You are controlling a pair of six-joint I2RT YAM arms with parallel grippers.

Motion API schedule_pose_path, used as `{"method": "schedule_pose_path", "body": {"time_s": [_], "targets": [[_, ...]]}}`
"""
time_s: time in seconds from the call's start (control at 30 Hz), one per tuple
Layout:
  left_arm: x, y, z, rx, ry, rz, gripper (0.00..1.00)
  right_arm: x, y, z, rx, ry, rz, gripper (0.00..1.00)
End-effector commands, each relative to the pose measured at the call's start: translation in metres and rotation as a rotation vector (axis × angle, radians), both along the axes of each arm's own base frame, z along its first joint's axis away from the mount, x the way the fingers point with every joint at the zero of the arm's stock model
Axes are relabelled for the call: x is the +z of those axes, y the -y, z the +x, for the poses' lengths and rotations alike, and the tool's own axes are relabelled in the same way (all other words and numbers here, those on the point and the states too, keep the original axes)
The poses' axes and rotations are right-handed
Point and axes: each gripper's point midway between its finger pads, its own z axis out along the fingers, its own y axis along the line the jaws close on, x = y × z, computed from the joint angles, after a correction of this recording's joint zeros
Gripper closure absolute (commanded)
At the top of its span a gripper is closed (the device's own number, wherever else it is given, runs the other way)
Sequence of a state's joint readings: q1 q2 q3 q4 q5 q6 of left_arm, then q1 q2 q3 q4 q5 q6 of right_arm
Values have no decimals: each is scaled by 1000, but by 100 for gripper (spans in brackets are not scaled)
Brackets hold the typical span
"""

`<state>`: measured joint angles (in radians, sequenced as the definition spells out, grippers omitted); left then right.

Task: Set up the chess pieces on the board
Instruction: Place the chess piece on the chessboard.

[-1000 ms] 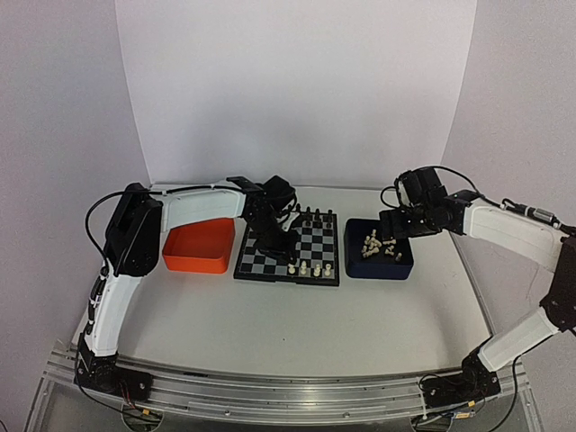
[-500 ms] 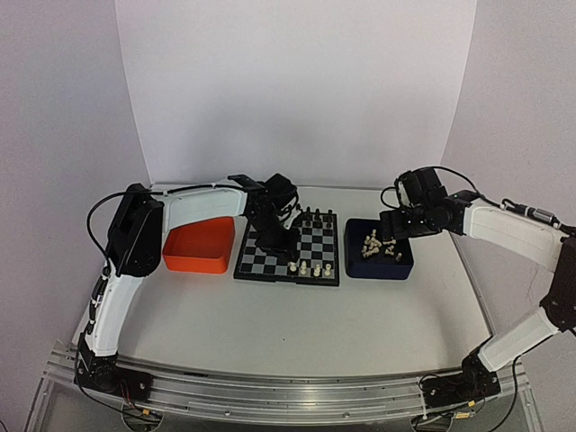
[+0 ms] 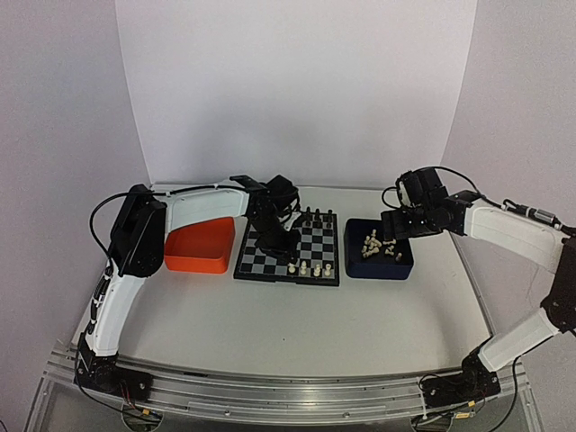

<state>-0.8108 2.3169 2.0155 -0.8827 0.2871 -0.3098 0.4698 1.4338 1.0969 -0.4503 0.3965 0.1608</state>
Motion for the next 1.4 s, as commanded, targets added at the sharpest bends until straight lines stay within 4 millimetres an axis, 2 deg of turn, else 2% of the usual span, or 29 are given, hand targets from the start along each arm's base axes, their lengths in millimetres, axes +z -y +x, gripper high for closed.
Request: {"method": "schedule_pose_path", "body": {"time_s": [0.0, 0.3, 0.43, 0.53, 0.6, 0.67, 0.73, 0.8, 0.83, 0.9, 0.97, 1.07, 1.2, 1.37], "targets": [[8, 6, 1, -20, 21, -9, 80, 10, 6, -2, -15, 27, -2, 6], [22, 11, 6, -13, 50, -37, 73, 9, 4, -2, -8, 23, 5, 6], [38, 12, 10, -2, 87, -58, 67, 11, 3, -1, -5, 25, 10, 6], [64, 7, 16, 24, 148, -67, 59, 12, 2, -1, -2, 26, 14, 6], [87, -1, 20, 56, 200, -67, 52, 13, 2, -1, -2, 30, 14, 6], [107, -13, 22, 93, 258, -62, 41, 13, 2, -1, -1, 31, 15, 6], [145, -24, 25, 131, 351, -99, 31, 14, 1, -1, 2, 30, 15, 6], [171, -35, 26, 167, 427, -134, 4, 13, 0, 1, 7, 28, 17, 6], [183, -41, 28, 192, 469, -150, 1, 12, -1, 2, 8, 25, 16, 6], [205, -52, 33, 243, 546, -173, 0, 9, -3, 5, 9, 14, 17, 6], [217, -65, 44, 309, 620, -164, 0, 7, -3, 10, -2, 4, 26, 6], [224, -85, 67, 402, 677, -163, 0, -1, -11, 20, 6, -30, 65, 6], [224, -126, 114, 515, 683, -234, 0, -12, -19, 39, 55, -77, 91, 6], [227, -170, 162, 620, 777, -270, 0, -28, -14, 63, 69, -159, 91, 7]]}}
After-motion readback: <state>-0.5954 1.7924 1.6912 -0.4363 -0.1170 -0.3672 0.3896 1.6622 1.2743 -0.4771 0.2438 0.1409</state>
